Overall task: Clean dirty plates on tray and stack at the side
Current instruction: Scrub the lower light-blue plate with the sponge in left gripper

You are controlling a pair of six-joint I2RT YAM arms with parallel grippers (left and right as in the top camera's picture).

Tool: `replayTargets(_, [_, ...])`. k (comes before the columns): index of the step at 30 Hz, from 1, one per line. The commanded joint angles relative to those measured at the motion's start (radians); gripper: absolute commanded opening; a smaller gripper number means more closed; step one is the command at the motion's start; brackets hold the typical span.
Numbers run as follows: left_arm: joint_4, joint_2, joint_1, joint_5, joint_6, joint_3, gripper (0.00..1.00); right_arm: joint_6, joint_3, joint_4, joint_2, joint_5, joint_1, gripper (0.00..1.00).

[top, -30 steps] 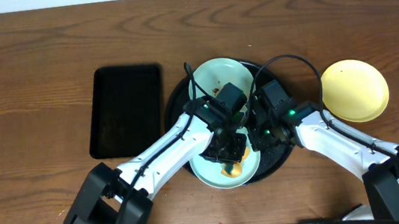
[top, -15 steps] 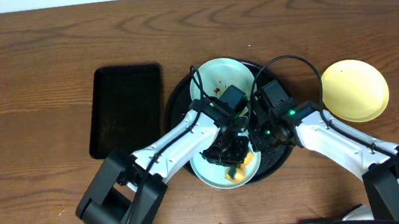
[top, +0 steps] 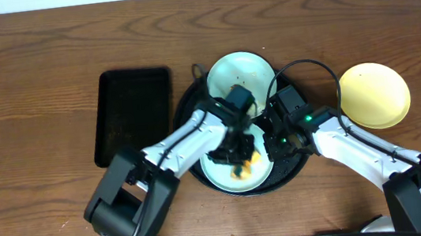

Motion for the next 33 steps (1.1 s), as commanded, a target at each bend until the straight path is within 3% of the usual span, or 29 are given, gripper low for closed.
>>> replayTargets(1, [0.050,0.019,0.067,-0.097,-0.049,-0.005,0.08,0.005,0.001,-0.019,-0.007,0.002,0.021,0.01])
replayTargets(11, [0.090,0.019,0.086,-0.059,-0.067,-0.005,0.08,0.001,0.001,-0.019,-0.007,0.002,0.027,0.01])
replayTargets(20, [0.004,0.019,-0.046,0.088,-0.025,-0.005,0.08,-0.002,0.001,-0.018,-0.007,0.003,0.027,0.01])
replayTargets(26, [0.033,0.019,-0.073,-0.080,-0.038,-0.005,0.08,-0.002,0.001,-0.021,-0.007,0.002,0.027,0.01])
replayTargets(29, [0.047,0.019,-0.031,-0.190,-0.069,-0.005,0.08,-0.002,0.001,-0.024,-0.007,0.002,0.027,0.01])
replayTargets(33, [0.100,0.019,0.051,-0.227,-0.074,-0.005,0.08,-0.002,0.001,-0.023,-0.007,0.002,0.027,0.01])
